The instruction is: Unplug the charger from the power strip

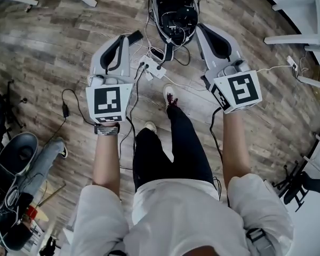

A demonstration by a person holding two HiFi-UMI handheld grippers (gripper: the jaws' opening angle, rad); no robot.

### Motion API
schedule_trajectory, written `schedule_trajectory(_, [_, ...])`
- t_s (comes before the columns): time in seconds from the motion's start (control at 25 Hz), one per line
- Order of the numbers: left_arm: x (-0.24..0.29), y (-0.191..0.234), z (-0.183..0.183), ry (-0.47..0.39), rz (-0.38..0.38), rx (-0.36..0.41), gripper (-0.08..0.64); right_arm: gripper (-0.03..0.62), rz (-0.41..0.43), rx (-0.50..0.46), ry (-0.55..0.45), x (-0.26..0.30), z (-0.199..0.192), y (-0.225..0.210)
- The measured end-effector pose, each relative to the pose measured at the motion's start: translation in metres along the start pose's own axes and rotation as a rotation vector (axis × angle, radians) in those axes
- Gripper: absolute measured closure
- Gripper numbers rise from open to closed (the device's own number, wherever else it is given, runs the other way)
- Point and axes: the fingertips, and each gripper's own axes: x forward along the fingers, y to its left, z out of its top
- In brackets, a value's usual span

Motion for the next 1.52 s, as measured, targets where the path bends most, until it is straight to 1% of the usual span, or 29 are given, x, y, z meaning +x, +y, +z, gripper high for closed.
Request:
schedule_trajectory(0.16, [-0.019, 0.006, 0.07, -0.041, -0.003, 0.017, 0.555, 0.591, -0.027, -0.031, -0.035, -0.019, 0.072, -0.012])
schedule_trajectory(0.24, [-0.029, 0.005, 0.1, -0.06, -0.007, 0.04, 0.555, 0.591, -0.044, -0.038, -0.047, -0.029, 0.102, -0.016])
schedule_trajectory(0.36, [-0.052, -0.002, 0.141, -0.102, -0.022, 0.074, 0.555, 0.591, -0.058, -0.045, -0.061, -0.05, 0.136, -0.008])
schedule_trajectory(0.44, [-0.074, -0.011, 0.158, -0.127, -0.028, 0.078, 0.555, 0.591, -0.052, -0.054, -0.067, -0.067, 0.152, 0.006])
schedule_trajectory(0.6, [-0.121, -0.028, 0.172, -0.141, -0.05, 0.068, 0.555, 0.591, -0.04, -0.063, -0.06, -0.101, 0.175, 0.039])
schedule_trajectory(0.68, [-0.141, -0.033, 0.178, -0.146, -0.057, 0.05, 0.555, 0.591, -0.046, -0.07, -0.065, -0.118, 0.19, 0.052])
schedule_trajectory(0.84, [-0.183, -0.043, 0.194, -0.175, -0.055, 0.027, 0.555, 0.591, -0.062, -0.091, -0.092, -0.155, 0.218, 0.076])
schedule_trajectory(1.0, [-0.219, -0.056, 0.208, -0.206, -0.058, 0.037, 0.555, 0.591, -0.083, -0.099, -0.127, -0.187, 0.237, 0.1])
schedule_trajectory(1.08, [-0.238, -0.058, 0.218, -0.228, -0.053, 0.028, 0.555, 0.591, -0.088, -0.096, -0.151, -0.199, 0.246, 0.117])
schedule_trajectory(1.2, [-0.266, -0.061, 0.233, -0.252, -0.053, 0.029, 0.555, 0.591, -0.085, -0.08, -0.176, -0.218, 0.258, 0.144])
schedule_trajectory(1.32, [-0.288, -0.061, 0.242, -0.265, -0.046, 0.055, 0.555, 0.591, -0.08, -0.092, -0.188, -0.234, 0.268, 0.161])
schedule_trajectory(1.52, [-0.313, -0.07, 0.239, -0.27, -0.047, 0.065, 0.555, 0.591, -0.099, -0.117, -0.17, -0.261, 0.27, 0.174])
